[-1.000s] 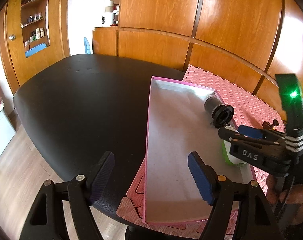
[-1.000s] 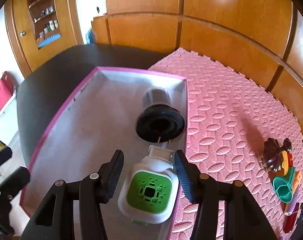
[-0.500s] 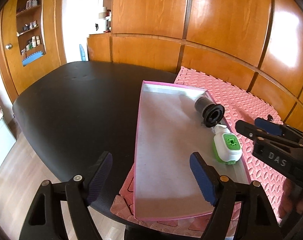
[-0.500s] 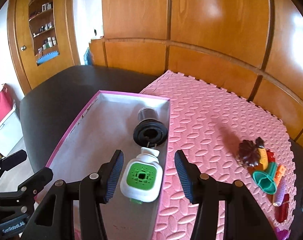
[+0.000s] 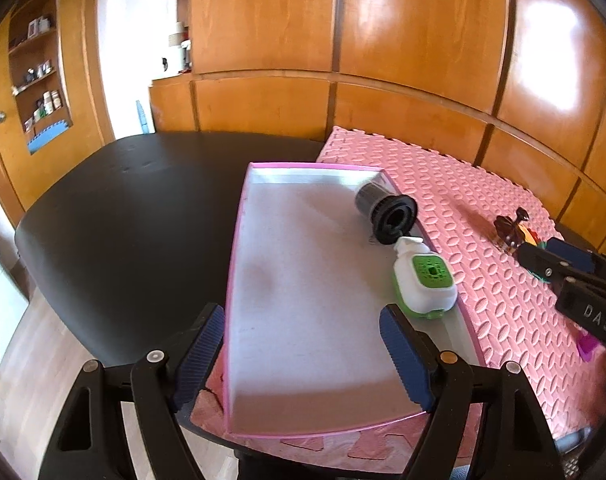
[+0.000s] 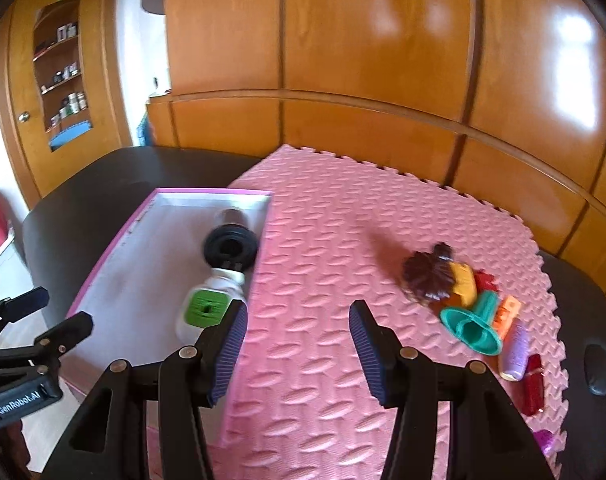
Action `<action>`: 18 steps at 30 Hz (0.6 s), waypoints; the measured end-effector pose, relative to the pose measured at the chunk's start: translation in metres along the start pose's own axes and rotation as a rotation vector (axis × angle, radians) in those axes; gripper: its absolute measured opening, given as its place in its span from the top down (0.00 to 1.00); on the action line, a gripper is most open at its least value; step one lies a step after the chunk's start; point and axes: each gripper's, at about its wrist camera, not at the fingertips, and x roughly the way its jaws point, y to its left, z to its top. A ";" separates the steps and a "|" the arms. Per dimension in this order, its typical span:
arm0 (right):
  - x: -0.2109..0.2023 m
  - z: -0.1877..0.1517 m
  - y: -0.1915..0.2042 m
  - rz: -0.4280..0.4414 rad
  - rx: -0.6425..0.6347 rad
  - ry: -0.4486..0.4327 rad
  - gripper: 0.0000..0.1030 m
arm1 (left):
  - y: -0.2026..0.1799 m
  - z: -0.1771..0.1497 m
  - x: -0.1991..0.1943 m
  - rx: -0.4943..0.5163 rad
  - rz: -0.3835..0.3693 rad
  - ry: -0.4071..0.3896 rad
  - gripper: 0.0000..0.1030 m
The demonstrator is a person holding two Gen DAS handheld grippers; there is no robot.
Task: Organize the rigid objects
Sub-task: 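Reach the left gripper to the brown flower-shaped toy and grasp it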
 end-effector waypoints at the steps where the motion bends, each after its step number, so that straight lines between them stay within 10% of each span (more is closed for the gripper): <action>1: -0.001 -0.001 -0.008 -0.015 0.012 0.001 0.48 | -0.003 0.000 0.000 0.009 -0.003 0.001 0.22; 18: -0.025 -0.013 -0.170 -0.275 0.199 0.006 0.47 | -0.053 0.005 0.008 0.151 -0.046 0.015 0.19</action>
